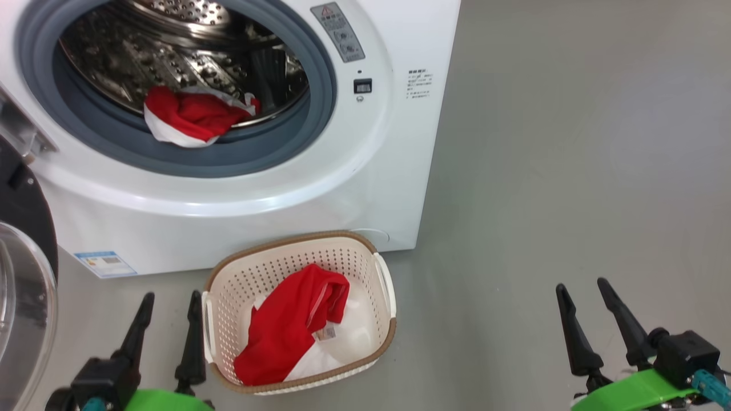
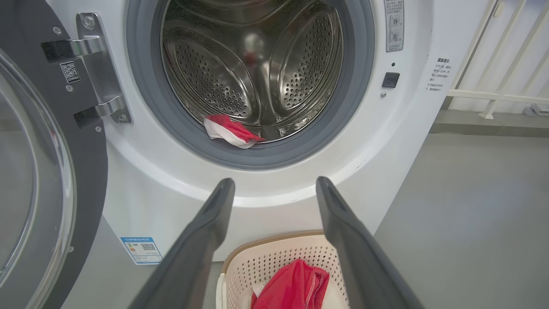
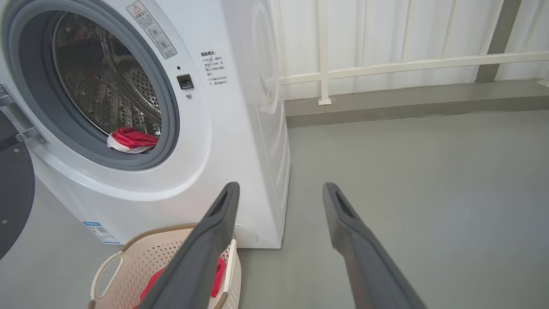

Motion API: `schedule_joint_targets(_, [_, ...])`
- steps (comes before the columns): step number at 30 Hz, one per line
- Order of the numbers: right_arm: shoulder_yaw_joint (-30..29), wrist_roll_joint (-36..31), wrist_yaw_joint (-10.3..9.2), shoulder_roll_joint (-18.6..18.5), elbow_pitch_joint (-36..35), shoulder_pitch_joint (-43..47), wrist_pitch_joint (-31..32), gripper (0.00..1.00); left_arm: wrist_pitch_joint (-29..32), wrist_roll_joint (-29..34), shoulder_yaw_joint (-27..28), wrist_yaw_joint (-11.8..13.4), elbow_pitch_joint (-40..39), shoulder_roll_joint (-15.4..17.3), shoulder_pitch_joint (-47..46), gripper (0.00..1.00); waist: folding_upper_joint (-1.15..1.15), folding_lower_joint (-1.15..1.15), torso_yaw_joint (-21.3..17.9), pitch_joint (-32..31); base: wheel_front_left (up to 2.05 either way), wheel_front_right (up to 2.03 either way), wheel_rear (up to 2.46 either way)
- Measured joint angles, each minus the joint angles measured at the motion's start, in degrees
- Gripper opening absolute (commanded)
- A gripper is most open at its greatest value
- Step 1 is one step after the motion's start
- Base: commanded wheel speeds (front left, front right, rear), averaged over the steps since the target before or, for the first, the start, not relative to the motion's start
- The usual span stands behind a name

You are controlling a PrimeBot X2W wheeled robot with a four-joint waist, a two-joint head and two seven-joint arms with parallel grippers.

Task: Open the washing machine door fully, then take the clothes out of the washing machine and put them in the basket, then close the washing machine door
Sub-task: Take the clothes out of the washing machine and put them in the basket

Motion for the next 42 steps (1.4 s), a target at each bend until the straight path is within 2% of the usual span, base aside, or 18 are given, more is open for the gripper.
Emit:
schedule_joint_targets(15, [-0.13,0.03,0.00,-0.14,-0.48,5.13,0.00,1.00,0.00,-0.66,-0.48,2.13,-6.42,0.35,9.75,1.00,0.00,0.00,-0.45,-2.94,0.00,0.00,0.00])
schedule_joint_targets(21, [-0.34,0.03,0.00,-0.14,-0.66,5.13,0.00,1.00,0.00,-1.42,-0.96,3.08,-7.27,0.46,9.78,1.00,0.00,0.00,-0.37,-2.51,0.00,0.00,0.00])
schedule_joint_targets(37, [-0.20,0.03,0.00,-0.04,-0.71,4.14,0.00,1.00,0.00,-1.52,-1.45,3.55,-7.77,0.48,9.39,1.00,0.00,0.00,-0.71,-0.61,0.00,0.00,0.00])
schedule_joint_targets(42, [-0.30,0.03,0.00,0.47,-1.07,2.11,0.00,1.00,0.00,1.31,-2.58,3.53,-5.76,0.47,4.93,1.00,0.00,0.00,-0.56,1.37,0.00,0.00,0.00])
